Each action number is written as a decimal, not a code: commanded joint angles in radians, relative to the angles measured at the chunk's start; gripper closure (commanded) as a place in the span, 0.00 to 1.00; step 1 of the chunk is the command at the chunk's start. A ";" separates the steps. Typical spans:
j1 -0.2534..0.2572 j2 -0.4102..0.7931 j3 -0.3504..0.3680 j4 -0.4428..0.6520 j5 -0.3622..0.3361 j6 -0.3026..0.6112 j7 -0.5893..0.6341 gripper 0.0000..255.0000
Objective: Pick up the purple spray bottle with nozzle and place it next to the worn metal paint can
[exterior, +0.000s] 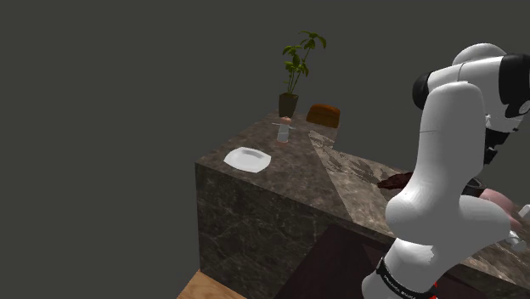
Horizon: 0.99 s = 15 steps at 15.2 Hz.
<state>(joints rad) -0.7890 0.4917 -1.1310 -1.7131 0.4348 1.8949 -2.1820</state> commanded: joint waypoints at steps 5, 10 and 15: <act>0.003 -0.010 -0.009 0.023 -0.011 -0.028 0.008 0.00; 0.001 -0.030 -0.026 0.098 -0.036 -0.110 0.026 0.00; 0.001 -0.030 -0.026 0.098 -0.036 -0.110 0.026 0.00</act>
<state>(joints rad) -0.7878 0.4615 -1.1567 -1.6155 0.3986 1.7849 -2.1564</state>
